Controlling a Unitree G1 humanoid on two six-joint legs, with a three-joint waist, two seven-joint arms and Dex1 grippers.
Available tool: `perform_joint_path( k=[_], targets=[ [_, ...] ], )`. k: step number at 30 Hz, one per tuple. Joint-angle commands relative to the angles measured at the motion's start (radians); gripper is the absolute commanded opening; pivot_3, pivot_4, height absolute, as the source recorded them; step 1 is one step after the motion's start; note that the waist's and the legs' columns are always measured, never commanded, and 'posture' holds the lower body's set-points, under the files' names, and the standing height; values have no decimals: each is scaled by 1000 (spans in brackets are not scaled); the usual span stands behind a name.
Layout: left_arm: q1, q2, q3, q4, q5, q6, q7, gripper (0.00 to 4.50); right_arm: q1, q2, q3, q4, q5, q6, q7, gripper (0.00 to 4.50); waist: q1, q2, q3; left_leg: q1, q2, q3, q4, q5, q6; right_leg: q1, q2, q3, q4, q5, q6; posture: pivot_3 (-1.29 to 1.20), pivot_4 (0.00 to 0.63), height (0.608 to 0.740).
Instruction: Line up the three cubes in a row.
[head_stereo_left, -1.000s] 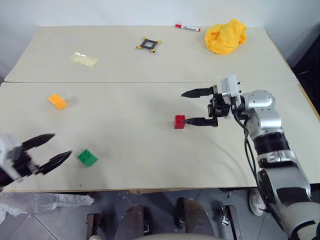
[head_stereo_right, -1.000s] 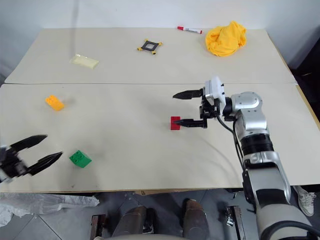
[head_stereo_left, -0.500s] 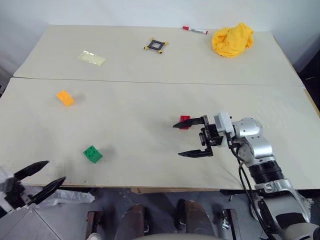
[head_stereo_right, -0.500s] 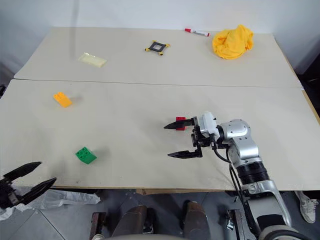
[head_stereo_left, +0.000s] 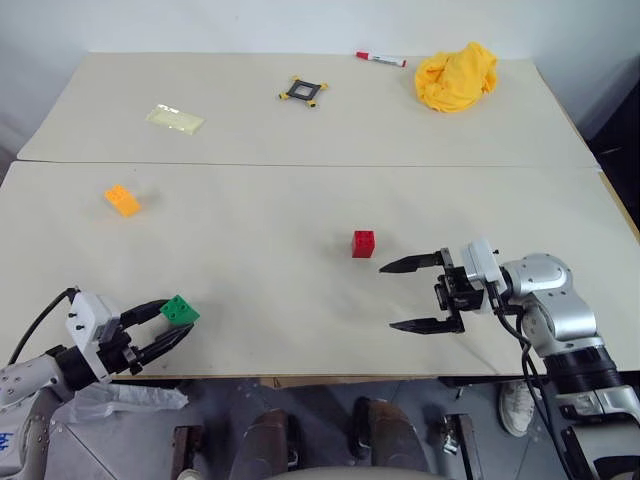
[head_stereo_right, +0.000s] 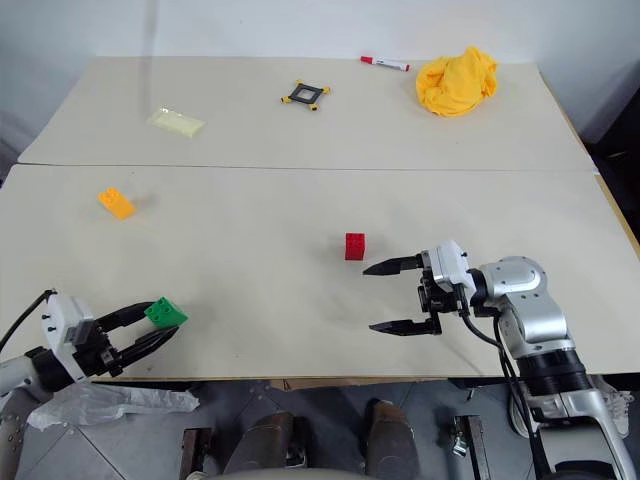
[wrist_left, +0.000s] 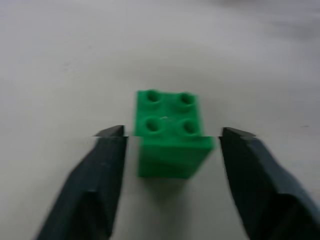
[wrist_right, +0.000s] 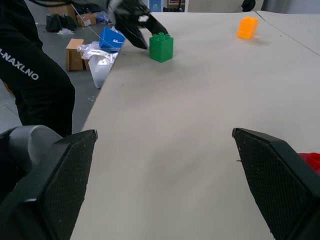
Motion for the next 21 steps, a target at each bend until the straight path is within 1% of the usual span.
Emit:
perform_joint_path(
  k=[1, 2, 3, 4, 5, 9, 12, 14, 17, 19, 21],
  targets=[
    [-40, 10, -37, 31, 3, -15, -30, 1867, 30, -7, -45, -71, 15, 17, -31, 4500, 3, 0, 0, 0, -1, 0, 0, 0, 0, 0, -1, 0, 0, 0, 0, 0, 150, 740],
    [-62, 18, -53, 37, -12, -2, -54, 1605, 43, -7, -51, -85, 15, 22, -42, 4500, 7, 0, 0, 0, -1, 0, 0, 0, 0, 0, -1, 0, 0, 0, 0, 0, 150, 740],
    [-77, 23, -62, 40, -23, 9, -71, 1501, 52, -8, -55, -95, 15, 26, -50, 4500, 11, 0, 0, 0, -1, 0, 0, 0, 0, 0, -1, 0, 0, 0, 0, 0, 150, 740],
    [-92, 26, -67, 43, -31, 14, -82, 1501, 59, -9, -59, -104, 15, 31, -56, 4500, 15, 0, 0, 0, -1, 0, 0, 0, 0, 0, 0, 0, 0, 0, 0, 0, 150, 740],
    [-138, 42, -81, 46, -42, 23, -108, 1501, 72, -18, -67, -120, 19, 50, -68, 4500, 18, 0, 0, 0, 0, 0, 1, 0, 0, 0, 0, 0, 0, 0, 0, 0, 150, 740],
    [-402, 87, -172, 120, -38, 16, -212, 1501, 116, -44, -110, -148, 28, 101, -102, 4500, 48, 0, 0, -1, -1, -1, 4, 0, 0, 0, 0, -1, 2, 0, 0, 0, 150, 740],
    [-693, 55, -321, 326, 57, -74, -334, 1501, 153, -46, -152, -162, 27, 101, -139, 4500, 52, 0, 0, -1, -2, -2, 8, 0, 0, 2, 0, -1, 3, 0, 1, 0, 150, 740],
    [-854, 6, -403, 511, 127, -170, -404, 1501, 173, -48, -170, -180, 26, 104, -159, 4500, 49, 1, -1, -2, -3, -1, 9, 0, 1, 1, 0, -1, 4, 1, 1, 0, 150, 740],
    [-1001, -51, -460, 746, 197, -292, -465, 1501, 192, -50, -184, -202, 23, 105, -173, 4500, 44, 0, 0, -2, -8, 0, 9, 0, 1, 1, 1, -1, 5, 1, 1, 0, 150, 740],
    [-1107, -102, -501, 936, 257, -396, -497, 1501, 213, -53, -202, -230, 27, 111, -193, 4500, 35, -1, 0, -3, -8, 2, 8, 0, 1, 0, 1, -1, 4, 0, 2, 0, 150, 740],
    [-1215, -169, -536, 1123, 322, -469, -482, 1501, 260, -56, -236, -280, 31, 118, -229, 4500, 35, -1, 0, -3, -7, 2, 7, 0, 1, -1, 2, -1, 4, 0, 2, 0, 150, 740]
  ],
)
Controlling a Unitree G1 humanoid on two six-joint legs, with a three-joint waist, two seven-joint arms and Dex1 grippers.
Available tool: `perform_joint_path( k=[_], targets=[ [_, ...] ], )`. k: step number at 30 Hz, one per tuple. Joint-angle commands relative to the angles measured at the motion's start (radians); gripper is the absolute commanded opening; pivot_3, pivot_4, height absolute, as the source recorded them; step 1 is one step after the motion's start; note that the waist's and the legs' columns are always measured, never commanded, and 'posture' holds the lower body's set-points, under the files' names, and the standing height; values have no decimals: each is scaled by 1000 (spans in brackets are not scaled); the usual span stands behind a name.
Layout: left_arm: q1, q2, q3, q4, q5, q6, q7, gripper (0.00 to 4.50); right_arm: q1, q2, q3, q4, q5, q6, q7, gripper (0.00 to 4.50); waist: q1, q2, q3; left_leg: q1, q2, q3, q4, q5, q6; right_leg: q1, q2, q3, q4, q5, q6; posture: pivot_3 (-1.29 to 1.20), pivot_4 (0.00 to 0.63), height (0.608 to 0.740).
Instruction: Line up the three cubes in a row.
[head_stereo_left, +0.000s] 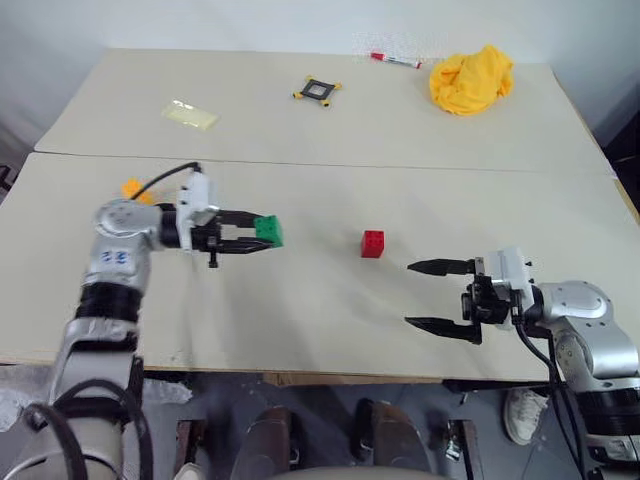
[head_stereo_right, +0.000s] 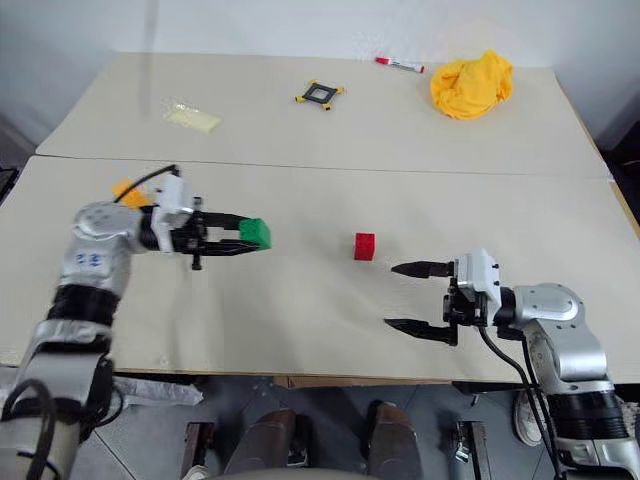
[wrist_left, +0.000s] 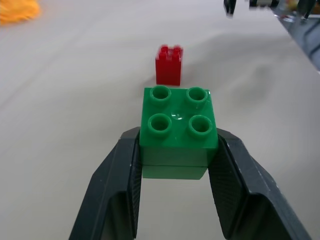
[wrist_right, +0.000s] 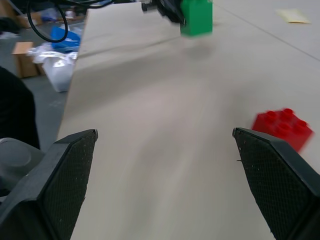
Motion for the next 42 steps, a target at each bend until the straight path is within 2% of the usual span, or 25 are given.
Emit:
perform_joint_path(
  k=[1, 4, 8, 21, 23, 30, 31, 35, 38, 40, 42],
  targets=[
    [-142, -68, -45, 265, 109, -142, 11, 1501, 62, -13, -68, -109, 26, 10, -59, 4500, 4, -1, 0, -1, 0, 1, 0, 0, 0, 0, 0, -1, 0, 0, 0, 0, 150, 740],
    [-208, -110, -49, 388, 163, -207, 65, 1501, 122, -1, -93, -174, 30, 22, -111, 4500, 12, -1, 1, -1, -1, 1, 1, 0, 1, 0, -1, 0, 0, 0, 0, 0, 150, 740],
    [-244, -151, -38, 458, 193, -242, 91, 1501, 184, 8, -109, -237, 35, 31, -163, 4500, 12, -2, 1, -1, -1, -1, 1, 0, 1, 0, -1, 0, 0, 0, 1, 0, 150, 740],
    [-297, -237, -17, 524, 277, -194, 155, 1501, 271, 13, -124, -352, 50, 57, -270, 4500, 15, -3, 2, -3, -2, -4, 5, -1, 3, 1, -3, -1, 1, 1, 2, 0, 150, 740],
    [-299, -237, 2, 521, 267, -191, 150, 2218, 276, 13, -117, -358, 53, 60, -276, 4500, 14, -3, 2, -3, -2, -4, 5, -1, 3, 1, -3, -1, 1, 1, 2, 0, 150, 740],
    [-272, -164, 129, 477, 175, -225, 65, 4219, 196, 28, -56, -320, 57, 73, -271, 4500, 9, -4, 2, -3, -1, -4, 5, -1, 3, 1, -2, -1, 1, 1, 2, 0, 150, 740],
    [-256, -143, 154, 460, 148, -227, 34, 4467, 169, 31, -42, -305, 57, 82, -270, 4500, 5, -4, 2, -3, -1, -4, 5, -1, 3, 0, -2, -1, 1, 1, 1, 0, 150, 740],
    [-111, -56, 238, 302, 49, -193, -6, 4467, 59, 63, 2, -238, 66, 99, -253, 4500, -13, -3, 2, -2, 5, -4, 5, -1, 3, 0, -2, -1, 2, 1, 1, 0, 150, 740],
    [122, 5, 372, 59, -52, -208, 134, 4467, -46, 113, 54, -172, 48, 68, -216, 4500, -38, -3, 2, 1, 6, -2, 4, -1, 3, 0, -2, 0, 3, 0, 1, 0, 150, 740],
    [242, 27, 428, -71, -85, -180, 227, 4467, -91, 141, 73, -143, 38, 50, -202, 4500, -38, -4, 2, 0, 7, -5, 4, -1, 3, 0, -2, 0, 5, 0, 0, 0, 150, 740],
    [421, 44, 538, -245, -142, -122, 352, 4467, -141, 172, 110, -107, 14, 26, -183, 4500, -36, -4, 2, -1, 6, -8, 5, -1, 3, 0, -2, 0, 6, 0, 0, 0, 150, 740]
  ],
)
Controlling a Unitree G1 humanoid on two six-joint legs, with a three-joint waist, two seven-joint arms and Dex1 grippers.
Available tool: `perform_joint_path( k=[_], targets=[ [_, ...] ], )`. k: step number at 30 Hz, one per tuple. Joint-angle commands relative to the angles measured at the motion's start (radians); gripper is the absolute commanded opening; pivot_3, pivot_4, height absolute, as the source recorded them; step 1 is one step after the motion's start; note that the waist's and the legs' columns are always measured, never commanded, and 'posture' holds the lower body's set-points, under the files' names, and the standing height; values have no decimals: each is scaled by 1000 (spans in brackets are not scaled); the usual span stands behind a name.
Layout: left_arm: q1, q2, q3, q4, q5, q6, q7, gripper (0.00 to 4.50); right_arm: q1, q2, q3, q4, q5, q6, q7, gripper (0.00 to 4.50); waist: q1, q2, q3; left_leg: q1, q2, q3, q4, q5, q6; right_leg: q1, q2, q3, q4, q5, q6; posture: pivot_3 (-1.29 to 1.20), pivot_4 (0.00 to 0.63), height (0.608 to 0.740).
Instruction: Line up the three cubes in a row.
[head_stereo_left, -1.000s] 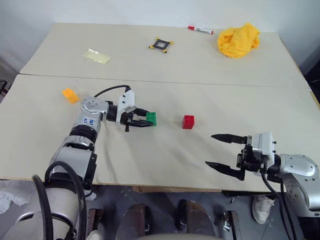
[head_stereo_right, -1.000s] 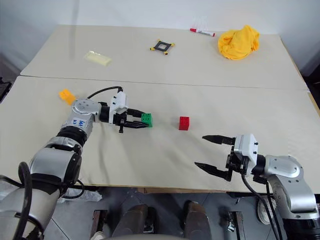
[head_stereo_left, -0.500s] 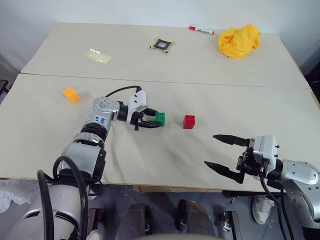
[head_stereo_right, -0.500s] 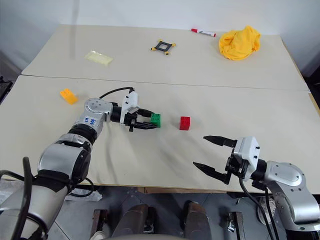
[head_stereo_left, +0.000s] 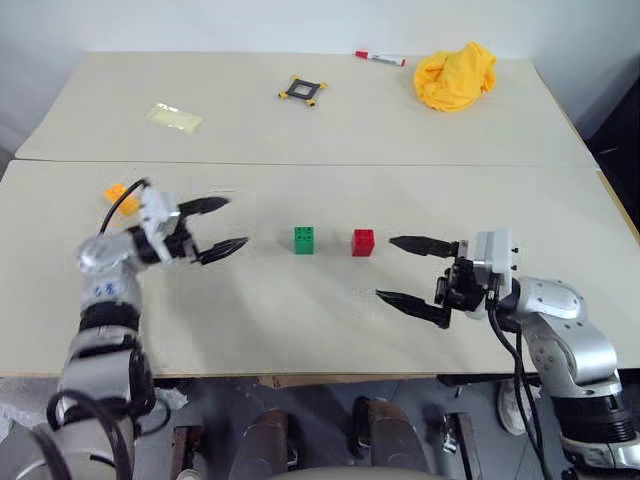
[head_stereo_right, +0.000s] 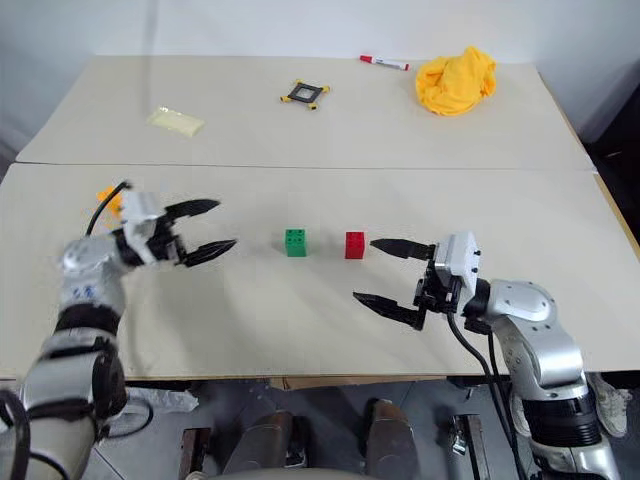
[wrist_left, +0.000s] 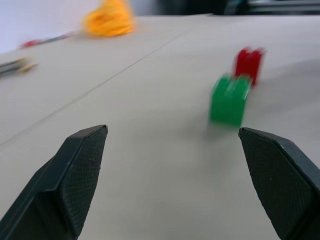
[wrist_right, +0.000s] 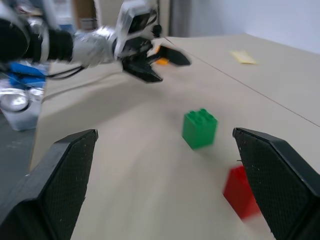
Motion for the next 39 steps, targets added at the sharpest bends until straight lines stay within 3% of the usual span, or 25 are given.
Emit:
perform_joint_path(
  k=[1, 4, 7, 11, 16, 22, 27, 39],
  targets=[
    [241, 30, 202, -326, -120, 87, 213, 4467, -68, 44, 48, 31, -20, -48, 38, 4500, -1, 0, 0, 0, 0, 0, 1, 0, 0, 1, 0, 1, 0, 0, 0, 0, 150, 740],
    [542, -39, 352, -588, -167, 142, 384, 4467, -117, 87, 71, 77, -29, -68, 48, 4500, -3, 0, 0, 2, 0, -1, 0, -2, 1, 2, -1, 3, 0, 0, 0, 0, 150, 740],
    [742, -154, 455, -770, -212, 176, 553, 4467, -150, 118, 76, 122, -43, -101, 52, 4500, 5, 0, 0, 2, -1, -3, 1, -3, 1, 3, -2, 4, -1, 0, 0, 0, 150, 740],
    [885, -335, 493, -949, -215, 195, 773, 4467, -182, 158, 67, 161, -72, -172, 32, 4500, 35, -2, -1, 2, -1, -6, 3, -3, 1, 9, -3, 6, -7, 0, 0, 0, 150, 740],
    [933, -431, 418, -1065, -198, 233, 895, 4467, -195, 178, 71, 182, -103, -214, 13, 4500, 45, -2, -1, 4, -1, -6, 3, -4, 0, 11, -2, 7, -10, 1, 1, 0, 150, 740],
    [711, -349, 300, -1063, -129, 471, 1129, 4467, -165, 167, 79, 175, -106, -226, 40, 4500, 48, -2, -1, 3, 0, -4, 2, -4, 0, 10, 0, 3, -9, 0, 0, 0, 150, 740],
    [449, -287, 262, -928, -118, 642, 1293, 4467, -151, 159, 80, 171, -121, -223, 30, 4500, 39, -2, -2, 3, 0, -2, 2, -4, 0, 8, 1, 2, -8, 0, 0, 0, 150, 740],
    [7, -237, 115, -433, 58, 503, 1398, 4467, -102, 163, 96, 107, -129, -192, -11, 4500, 40, -3, -2, 2, -1, -1, 1, -3, 0, 7, 2, 1, -8, 0, 1, 0, 150, 740]
  ],
)
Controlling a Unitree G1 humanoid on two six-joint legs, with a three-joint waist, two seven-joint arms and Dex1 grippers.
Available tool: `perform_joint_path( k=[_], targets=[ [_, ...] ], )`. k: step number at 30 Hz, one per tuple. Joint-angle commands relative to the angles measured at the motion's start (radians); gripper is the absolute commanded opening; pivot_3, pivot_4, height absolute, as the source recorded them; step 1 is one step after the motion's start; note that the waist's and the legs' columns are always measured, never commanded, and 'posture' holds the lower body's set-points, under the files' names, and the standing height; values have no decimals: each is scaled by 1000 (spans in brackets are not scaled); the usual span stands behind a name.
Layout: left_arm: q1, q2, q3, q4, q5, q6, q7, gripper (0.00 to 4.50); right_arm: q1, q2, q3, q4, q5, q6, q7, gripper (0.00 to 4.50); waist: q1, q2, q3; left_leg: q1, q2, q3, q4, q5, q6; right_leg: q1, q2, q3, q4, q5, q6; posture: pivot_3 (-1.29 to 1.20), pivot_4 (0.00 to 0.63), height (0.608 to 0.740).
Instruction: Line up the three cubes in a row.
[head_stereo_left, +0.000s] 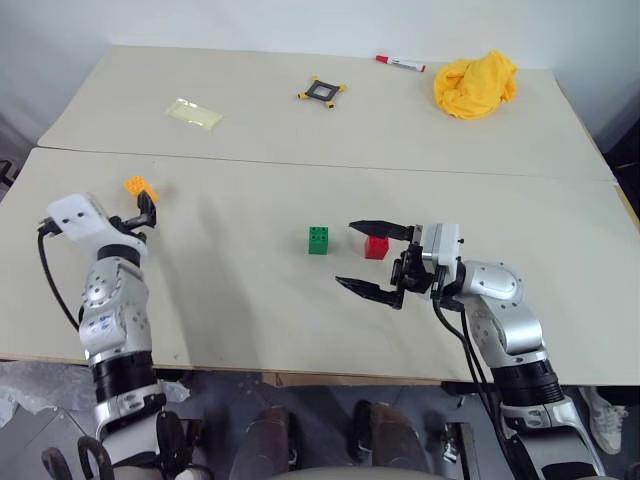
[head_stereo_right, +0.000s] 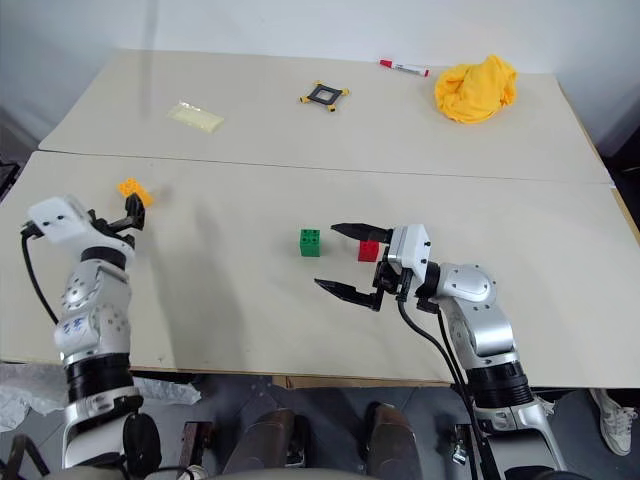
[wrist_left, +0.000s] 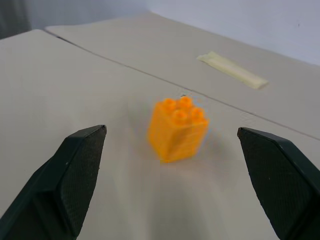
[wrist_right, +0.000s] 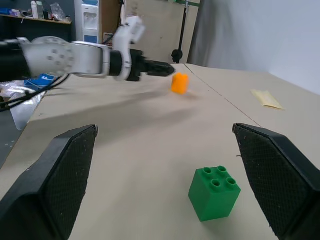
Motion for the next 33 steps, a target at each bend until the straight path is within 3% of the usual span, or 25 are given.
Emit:
perform_joint_path(
  k=[1, 13, 16, 24, 27, 33],
  targets=[
    [-106, 26, -18, 142, 78, -76, 90, 4467, 8, -2, 1, -55, 15, 3, -5, 4500, 1, 0, 0, 0, 0, 0, 0, 0, 0, 0, 0, 0, 0, 0, 0, 0, 150, 740],
    [-367, 74, -65, 608, 104, -216, 61, 4467, -26, 40, -19, -56, 12, -22, -78, 4500, 2, 0, 0, -2, 0, 1, 0, 0, 0, -3, 0, 0, 1, 0, 0, 0, 150, 740],
    [-375, 78, -76, 634, 112, -245, 80, 3863, -23, 37, -18, -54, 6, -29, -84, 4500, 0, 0, 0, -2, 0, 1, -1, 0, 0, -3, 0, 0, 1, 0, 0, 0, 150, 740],
    [-335, 99, -85, 593, 98, -254, 15, 1521, 2, 36, -17, -64, -1, -36, -106, 4500, -11, 0, 0, -2, 0, 1, -1, 0, 0, -4, 0, 0, 1, 0, 0, 0, 150, 740],
    [-303, 118, -69, 547, 13, -253, -192, 1517, -11, 43, -30, -71, 11, -22, -135, 4500, -16, 0, 0, -2, 0, 2, -1, 0, 0, -4, 0, -1, 2, 0, 0, 0, 150, 740],
    [-234, 262, -177, 426, -121, -207, -963, 1517, 19, -10, -78, -96, 5, -19, -164, 4500, -15, 0, 0, -2, 0, 4, -2, 0, 0, -6, 0, -1, 4, 0, 0, 0, 150, 740]
  ],
)
